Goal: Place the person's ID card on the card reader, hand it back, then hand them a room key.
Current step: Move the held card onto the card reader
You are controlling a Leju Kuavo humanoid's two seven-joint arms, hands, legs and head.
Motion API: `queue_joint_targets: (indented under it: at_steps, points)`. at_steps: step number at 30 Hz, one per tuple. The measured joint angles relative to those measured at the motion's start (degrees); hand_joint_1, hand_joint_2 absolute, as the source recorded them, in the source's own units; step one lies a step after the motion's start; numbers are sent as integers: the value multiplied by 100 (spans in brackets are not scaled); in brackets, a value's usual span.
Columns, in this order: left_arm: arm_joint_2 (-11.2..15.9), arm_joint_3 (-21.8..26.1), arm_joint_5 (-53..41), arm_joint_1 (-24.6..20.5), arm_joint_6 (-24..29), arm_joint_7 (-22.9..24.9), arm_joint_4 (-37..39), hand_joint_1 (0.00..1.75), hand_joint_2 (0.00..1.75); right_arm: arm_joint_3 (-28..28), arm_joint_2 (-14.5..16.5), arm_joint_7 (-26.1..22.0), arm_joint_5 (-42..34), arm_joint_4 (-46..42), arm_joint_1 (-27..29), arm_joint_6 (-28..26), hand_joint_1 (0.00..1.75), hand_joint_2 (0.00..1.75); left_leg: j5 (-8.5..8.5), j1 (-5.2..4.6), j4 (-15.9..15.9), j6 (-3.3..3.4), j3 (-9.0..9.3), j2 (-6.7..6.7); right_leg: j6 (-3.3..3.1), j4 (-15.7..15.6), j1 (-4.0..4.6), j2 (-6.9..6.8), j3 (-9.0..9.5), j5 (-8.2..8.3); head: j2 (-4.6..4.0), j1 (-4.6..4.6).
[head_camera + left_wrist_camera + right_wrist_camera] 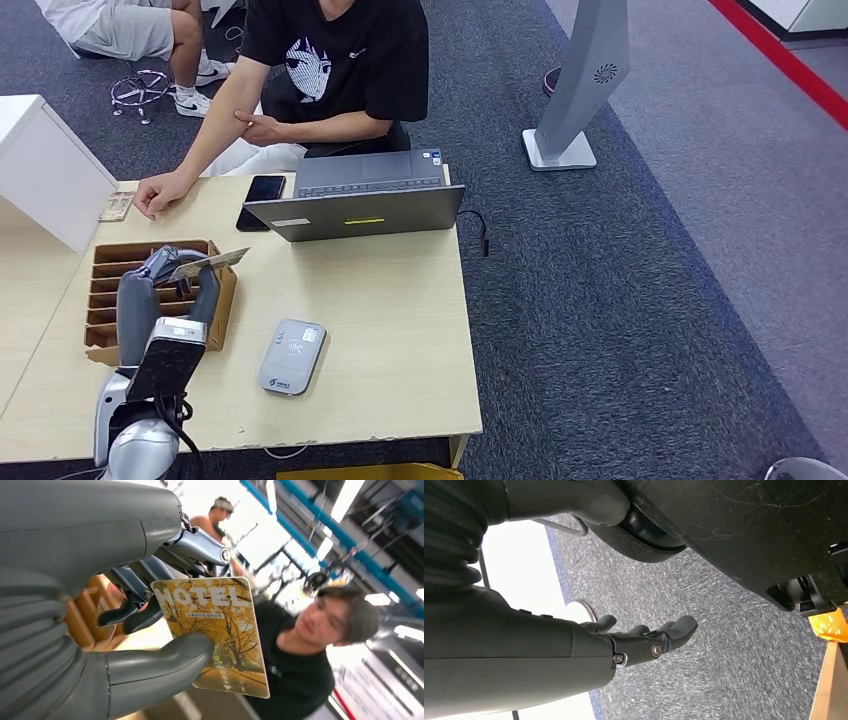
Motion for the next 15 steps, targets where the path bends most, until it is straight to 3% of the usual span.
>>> queue_joint_targets:
  at_steps: [15]
  points:
    - [-11, 28, 374, 84, -299, -39, 853, 175, 175, 72, -35, -52, -72, -1, -20, -1, 0, 175, 0, 0, 0, 0, 0, 0, 0, 0, 0, 0, 0, 0, -1, 1]
